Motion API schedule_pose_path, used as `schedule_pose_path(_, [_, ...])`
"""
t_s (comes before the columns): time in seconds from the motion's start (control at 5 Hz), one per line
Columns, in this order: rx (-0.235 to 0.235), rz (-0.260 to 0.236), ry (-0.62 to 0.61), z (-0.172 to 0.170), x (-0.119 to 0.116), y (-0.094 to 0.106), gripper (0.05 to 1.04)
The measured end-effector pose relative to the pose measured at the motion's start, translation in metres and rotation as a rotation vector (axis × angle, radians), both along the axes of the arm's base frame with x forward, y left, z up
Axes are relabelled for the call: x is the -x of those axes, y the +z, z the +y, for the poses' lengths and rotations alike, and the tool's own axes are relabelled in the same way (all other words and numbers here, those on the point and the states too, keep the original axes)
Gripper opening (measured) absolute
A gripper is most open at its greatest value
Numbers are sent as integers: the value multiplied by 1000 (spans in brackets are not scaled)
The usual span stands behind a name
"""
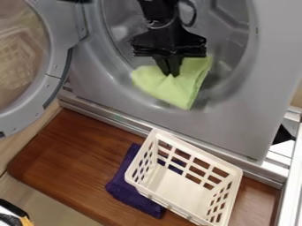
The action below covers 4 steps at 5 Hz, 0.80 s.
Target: Moved the green wipe and put it in the washtub
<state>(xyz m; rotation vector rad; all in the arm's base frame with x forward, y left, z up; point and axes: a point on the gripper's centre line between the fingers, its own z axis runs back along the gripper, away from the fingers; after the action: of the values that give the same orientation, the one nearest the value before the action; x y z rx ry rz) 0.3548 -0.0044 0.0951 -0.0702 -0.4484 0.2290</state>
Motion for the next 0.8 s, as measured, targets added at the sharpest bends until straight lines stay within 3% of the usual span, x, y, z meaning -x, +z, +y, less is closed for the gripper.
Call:
schedule_pose_path(0.4, [-30, 10, 24, 6, -42, -14, 55])
schedule_pose_path(0.6, [-8, 9, 25, 2, -59, -21, 70])
schedule_pose_path(0.8, [-13, 49, 34, 3, -61, -33, 153])
